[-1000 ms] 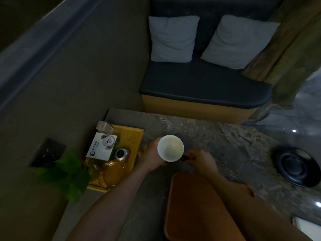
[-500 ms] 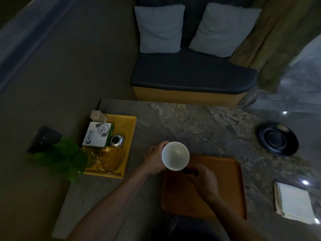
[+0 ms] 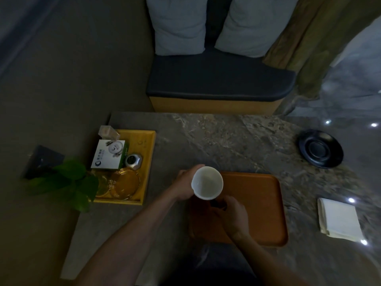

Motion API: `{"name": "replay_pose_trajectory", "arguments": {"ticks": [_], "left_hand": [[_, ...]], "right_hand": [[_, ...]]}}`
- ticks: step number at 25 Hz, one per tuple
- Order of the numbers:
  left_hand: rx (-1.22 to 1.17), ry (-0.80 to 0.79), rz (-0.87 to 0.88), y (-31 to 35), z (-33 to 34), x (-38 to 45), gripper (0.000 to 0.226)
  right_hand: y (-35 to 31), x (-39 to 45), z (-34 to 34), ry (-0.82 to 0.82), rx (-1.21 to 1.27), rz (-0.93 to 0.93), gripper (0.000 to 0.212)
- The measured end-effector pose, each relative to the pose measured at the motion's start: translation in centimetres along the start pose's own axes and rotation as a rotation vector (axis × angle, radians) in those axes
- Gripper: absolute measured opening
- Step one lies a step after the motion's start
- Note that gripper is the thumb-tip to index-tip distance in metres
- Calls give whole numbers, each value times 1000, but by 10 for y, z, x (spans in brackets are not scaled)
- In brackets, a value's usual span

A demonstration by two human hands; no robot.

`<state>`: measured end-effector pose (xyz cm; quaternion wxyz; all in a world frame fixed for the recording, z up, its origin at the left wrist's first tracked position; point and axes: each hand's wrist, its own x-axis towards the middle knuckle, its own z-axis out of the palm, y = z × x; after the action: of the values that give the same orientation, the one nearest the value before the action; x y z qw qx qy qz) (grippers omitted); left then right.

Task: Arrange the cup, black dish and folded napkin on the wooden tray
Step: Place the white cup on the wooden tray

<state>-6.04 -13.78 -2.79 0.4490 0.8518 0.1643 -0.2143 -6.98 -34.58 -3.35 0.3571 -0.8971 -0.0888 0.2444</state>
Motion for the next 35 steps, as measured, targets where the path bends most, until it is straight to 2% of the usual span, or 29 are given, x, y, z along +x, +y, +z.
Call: {"name": "replay_pose_trajectory", "arguments": {"ticks": [5,8,11,14,16,19,22,25,28,33,35], "left_hand": [[64,8,4,-3,-1,9,79],[-4,19,-63,-2,3,10,83],[-122,129,-163,2,14,-1,84],[-169,261,-261,-2,26,-20,74],[-194,278,-301,-8,33,-37,63],[-29,197,-341,-15,46,-67,43],[178,66,-285,-16,57,-93,28],[310,-93,-190,7,69,-112,43],[488,-194,-125,42,84,-116,53],[700,-222,-42,114,120,-104,59],[717,-213,-12,141,136,-101,64]], "right_hand": [[-6,6,3,5,-13,8,21],[-7,8,2,-23,-41,11,22],[-10,9,-4,-62,-69,-12,25],[-11,11,-16,-135,-156,-60,24],[-7,9,-32,-163,-273,-71,24],[10,2,-62,-220,-505,-105,38],[31,-9,-96,-249,-643,-123,34],[60,-29,-138,-253,-713,-125,30],[91,-54,-180,-258,-649,-47,33],[145,-93,-246,-186,-693,5,41],[165,-108,-270,-180,-693,1,43]]}}
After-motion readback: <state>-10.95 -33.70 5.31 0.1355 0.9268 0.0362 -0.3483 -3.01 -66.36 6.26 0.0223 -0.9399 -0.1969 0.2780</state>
